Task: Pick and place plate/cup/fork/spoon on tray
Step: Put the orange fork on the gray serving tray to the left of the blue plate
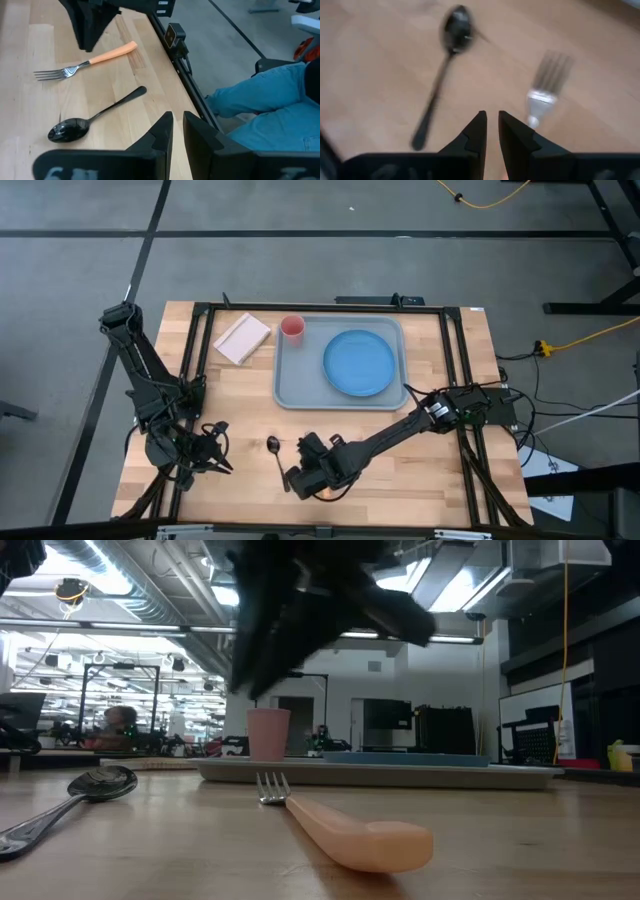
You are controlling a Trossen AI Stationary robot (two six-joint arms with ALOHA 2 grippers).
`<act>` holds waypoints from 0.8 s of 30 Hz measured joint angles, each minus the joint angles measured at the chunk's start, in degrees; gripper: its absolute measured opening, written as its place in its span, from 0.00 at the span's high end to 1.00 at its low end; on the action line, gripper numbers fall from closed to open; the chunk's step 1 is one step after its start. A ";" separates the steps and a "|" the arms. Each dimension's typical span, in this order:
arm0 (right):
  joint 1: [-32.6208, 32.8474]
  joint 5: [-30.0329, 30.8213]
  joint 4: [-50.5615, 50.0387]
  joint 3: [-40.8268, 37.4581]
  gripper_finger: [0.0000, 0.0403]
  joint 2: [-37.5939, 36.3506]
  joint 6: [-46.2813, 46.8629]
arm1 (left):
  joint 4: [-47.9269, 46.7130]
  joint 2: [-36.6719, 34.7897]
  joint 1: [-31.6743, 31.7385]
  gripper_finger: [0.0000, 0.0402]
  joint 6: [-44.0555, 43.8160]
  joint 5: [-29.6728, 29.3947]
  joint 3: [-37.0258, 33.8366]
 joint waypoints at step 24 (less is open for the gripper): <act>1.45 2.75 13.55 -0.02 0.81 -0.24 -17.65 | 0.00 0.00 0.00 0.91 0.07 0.02 0.00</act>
